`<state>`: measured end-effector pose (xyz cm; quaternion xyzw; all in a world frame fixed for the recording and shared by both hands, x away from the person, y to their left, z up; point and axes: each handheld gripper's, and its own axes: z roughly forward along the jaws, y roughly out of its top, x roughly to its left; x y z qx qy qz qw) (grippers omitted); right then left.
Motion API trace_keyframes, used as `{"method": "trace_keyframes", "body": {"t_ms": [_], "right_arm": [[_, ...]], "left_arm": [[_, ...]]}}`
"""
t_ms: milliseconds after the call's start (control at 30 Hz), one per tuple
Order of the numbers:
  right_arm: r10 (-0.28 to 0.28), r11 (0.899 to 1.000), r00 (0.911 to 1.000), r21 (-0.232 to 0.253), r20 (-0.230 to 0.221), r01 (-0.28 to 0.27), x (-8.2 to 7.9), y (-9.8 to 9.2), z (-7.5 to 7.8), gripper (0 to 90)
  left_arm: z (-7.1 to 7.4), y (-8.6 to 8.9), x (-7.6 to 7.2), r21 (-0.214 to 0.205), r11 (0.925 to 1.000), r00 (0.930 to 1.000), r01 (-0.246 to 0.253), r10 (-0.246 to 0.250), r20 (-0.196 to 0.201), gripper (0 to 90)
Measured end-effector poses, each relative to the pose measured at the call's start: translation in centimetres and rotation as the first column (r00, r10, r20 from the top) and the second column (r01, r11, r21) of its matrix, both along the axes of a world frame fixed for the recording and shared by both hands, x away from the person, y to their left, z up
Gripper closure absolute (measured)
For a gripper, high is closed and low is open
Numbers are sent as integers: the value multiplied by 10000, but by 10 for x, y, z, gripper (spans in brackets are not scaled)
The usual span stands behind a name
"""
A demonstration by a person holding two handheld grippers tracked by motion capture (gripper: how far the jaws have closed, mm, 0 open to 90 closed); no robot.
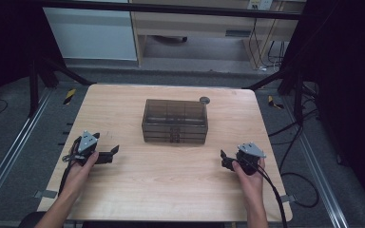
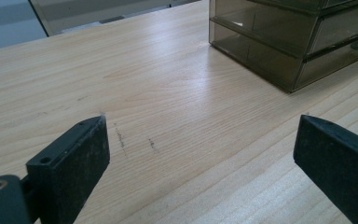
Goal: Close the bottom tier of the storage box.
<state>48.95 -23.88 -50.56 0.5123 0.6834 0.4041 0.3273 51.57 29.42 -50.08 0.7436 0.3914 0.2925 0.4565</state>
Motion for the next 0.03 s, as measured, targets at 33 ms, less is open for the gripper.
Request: {"method": "trace_keyframes", "body": {"t_ms": [33], "right_arm": [[9, 10000, 10000, -1, -12, -9, 0, 0, 0, 62]], "left_arm": [[0, 0, 0, 20, 10000, 10000, 2, -2, -7, 33]]}}
